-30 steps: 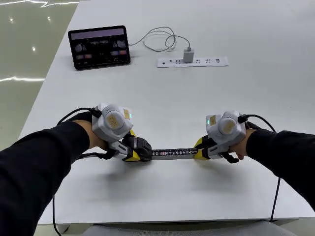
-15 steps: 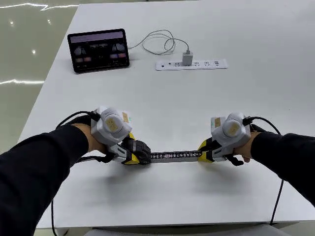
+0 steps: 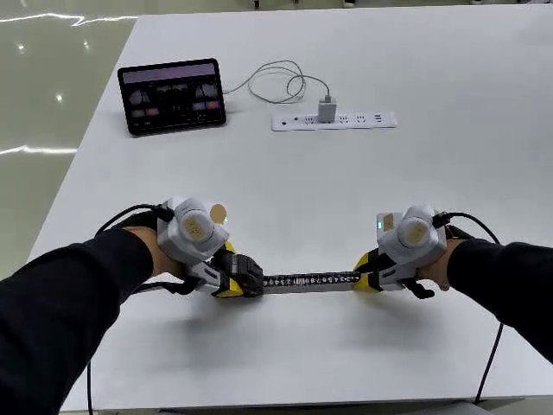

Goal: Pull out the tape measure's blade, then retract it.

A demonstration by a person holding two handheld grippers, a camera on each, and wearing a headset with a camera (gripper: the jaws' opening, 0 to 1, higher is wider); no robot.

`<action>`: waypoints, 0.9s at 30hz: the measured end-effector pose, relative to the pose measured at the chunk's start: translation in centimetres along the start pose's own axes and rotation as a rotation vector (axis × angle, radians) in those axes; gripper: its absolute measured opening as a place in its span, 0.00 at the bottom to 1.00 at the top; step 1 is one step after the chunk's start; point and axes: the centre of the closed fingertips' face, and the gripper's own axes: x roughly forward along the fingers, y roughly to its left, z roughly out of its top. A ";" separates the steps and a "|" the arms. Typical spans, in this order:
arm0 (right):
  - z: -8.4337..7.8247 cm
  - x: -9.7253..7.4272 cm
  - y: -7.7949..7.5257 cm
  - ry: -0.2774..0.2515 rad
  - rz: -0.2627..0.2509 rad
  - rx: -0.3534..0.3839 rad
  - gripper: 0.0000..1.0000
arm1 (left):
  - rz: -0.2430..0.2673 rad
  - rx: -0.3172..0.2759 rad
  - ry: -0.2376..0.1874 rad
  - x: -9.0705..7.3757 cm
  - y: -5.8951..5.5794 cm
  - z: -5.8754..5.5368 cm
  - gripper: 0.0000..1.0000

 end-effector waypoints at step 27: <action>-1.7 -1.3 -0.3 0.006 -0.014 0.014 0.09 | 0.015 -0.006 -0.009 0.0 -0.1 0.1 0.32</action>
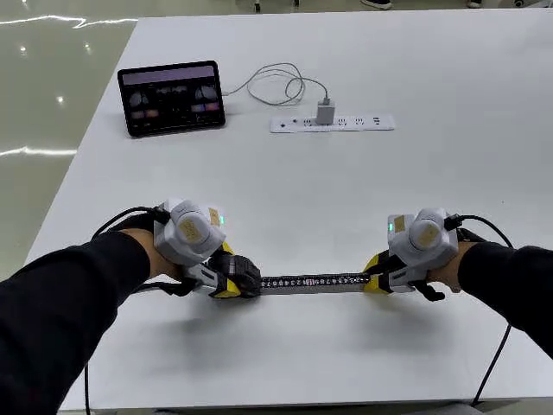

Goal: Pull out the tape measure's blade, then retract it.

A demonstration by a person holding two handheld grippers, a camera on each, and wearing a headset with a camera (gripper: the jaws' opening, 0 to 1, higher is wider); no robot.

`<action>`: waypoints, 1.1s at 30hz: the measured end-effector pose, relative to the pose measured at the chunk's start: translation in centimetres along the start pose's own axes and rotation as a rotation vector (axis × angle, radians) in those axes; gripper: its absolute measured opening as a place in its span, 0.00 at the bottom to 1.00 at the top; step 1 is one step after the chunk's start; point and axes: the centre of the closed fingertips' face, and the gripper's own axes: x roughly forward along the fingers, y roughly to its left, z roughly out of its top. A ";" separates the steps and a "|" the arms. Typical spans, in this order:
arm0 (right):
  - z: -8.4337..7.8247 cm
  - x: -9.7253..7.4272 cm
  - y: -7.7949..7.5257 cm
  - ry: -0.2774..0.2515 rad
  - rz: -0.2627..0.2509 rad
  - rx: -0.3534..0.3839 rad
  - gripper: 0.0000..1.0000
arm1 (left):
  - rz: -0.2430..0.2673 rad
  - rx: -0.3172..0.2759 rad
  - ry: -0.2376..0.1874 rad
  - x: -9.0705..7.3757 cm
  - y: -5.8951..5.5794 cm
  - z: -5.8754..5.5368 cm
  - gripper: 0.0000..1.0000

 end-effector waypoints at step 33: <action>-1.6 -1.1 -0.5 0.020 -0.005 0.016 0.09 | 0.008 -0.015 -0.011 -0.2 -0.2 0.2 0.32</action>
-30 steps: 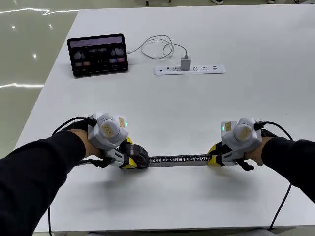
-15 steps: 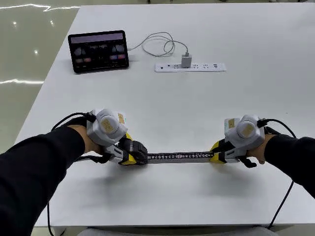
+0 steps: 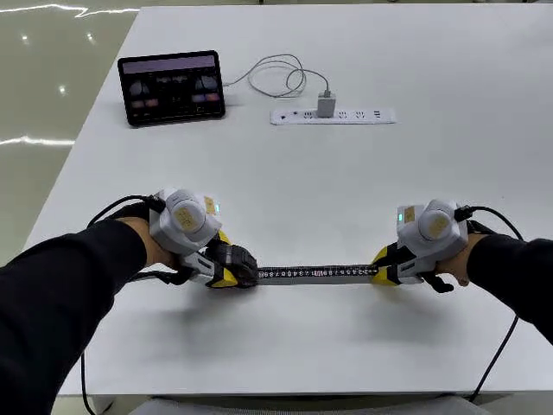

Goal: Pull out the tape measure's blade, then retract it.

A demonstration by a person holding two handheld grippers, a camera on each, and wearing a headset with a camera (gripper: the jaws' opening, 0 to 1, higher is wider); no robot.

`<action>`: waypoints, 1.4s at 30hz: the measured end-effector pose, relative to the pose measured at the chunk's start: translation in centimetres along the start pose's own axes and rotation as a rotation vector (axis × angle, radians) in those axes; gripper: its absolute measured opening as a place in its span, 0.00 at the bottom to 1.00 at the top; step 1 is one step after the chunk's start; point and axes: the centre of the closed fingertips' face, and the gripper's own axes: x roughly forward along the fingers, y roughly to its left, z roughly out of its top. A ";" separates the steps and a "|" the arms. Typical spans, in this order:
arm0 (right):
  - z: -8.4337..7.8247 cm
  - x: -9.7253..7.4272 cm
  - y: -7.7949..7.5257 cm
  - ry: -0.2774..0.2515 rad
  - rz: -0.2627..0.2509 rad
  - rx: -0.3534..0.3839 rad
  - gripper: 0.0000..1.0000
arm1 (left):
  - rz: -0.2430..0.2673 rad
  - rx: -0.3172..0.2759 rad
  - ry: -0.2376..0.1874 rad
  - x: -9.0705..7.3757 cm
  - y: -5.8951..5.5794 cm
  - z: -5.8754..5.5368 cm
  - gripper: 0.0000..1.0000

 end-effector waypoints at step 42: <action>-3.7 -2.4 -0.3 0.051 -0.022 0.032 0.09 | 0.005 0.002 0.000 0.2 0.2 -0.1 0.32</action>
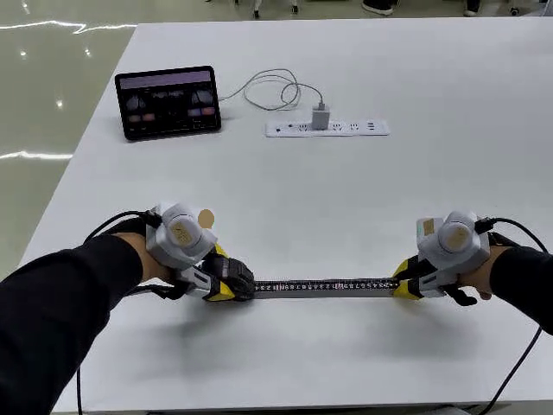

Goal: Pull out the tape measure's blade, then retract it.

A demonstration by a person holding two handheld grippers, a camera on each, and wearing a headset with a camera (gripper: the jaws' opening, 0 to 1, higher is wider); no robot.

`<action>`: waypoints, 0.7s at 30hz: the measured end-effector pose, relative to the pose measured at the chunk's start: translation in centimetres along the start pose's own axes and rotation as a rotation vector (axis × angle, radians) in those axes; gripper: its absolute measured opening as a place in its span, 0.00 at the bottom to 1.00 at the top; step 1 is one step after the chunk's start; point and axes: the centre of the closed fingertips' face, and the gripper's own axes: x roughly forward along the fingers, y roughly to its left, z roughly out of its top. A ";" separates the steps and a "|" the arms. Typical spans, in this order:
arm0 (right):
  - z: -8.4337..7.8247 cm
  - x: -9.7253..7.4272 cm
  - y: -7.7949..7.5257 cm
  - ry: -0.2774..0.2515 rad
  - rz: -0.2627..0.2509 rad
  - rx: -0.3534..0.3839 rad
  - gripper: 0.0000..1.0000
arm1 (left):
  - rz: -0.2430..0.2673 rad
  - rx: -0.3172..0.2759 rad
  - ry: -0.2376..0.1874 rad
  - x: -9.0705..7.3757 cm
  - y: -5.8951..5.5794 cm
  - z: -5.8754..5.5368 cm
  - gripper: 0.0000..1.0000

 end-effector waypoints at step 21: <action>0.1 -0.3 0.2 0.000 0.000 0.004 0.09 | 0.005 -0.008 -0.011 0.1 0.0 0.1 0.33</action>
